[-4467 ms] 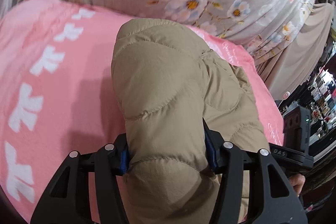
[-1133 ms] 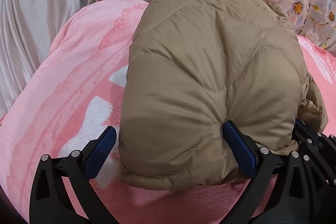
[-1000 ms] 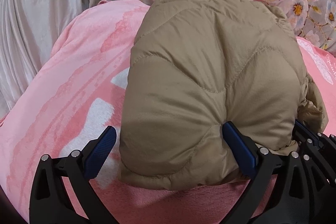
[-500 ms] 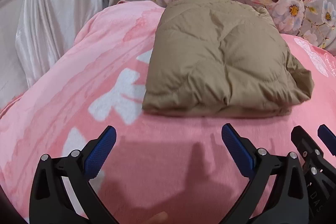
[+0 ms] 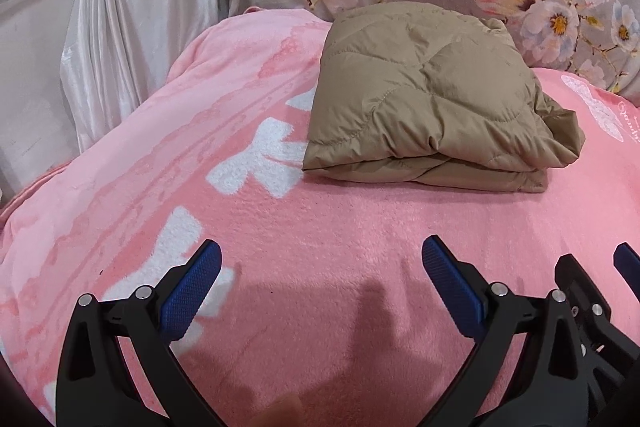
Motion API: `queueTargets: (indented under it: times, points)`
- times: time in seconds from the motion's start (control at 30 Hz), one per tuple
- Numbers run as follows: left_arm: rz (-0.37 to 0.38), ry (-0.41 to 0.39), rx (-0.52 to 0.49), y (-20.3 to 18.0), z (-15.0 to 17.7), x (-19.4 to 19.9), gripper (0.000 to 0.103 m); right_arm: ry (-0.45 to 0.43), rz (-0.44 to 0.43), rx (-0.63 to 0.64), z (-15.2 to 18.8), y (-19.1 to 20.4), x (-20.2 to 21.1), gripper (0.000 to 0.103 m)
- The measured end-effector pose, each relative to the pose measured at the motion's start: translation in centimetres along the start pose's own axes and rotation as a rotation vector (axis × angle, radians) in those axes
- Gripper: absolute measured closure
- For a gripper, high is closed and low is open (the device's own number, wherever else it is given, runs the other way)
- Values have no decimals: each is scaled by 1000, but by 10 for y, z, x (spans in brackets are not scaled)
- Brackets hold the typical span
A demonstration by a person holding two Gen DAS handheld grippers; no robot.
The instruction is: Fold large clothes
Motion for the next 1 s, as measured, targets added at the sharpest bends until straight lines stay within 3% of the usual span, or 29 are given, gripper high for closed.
queueTargets:
  times: [1.0]
  points:
    - [-20, -7, 1, 3, -1, 2, 5, -10, 24, 13, 1, 2, 3, 35]
Point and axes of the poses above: each gripper's, at about its wrist camera, not at the fingertips, and x roughly against the way its jaws point, y to its left, z to its underside, the point moved 8 cm from there along -x, roughly the way its jaws point, and after that the axes turned 10 degrees about z, right-handed, at the moved point
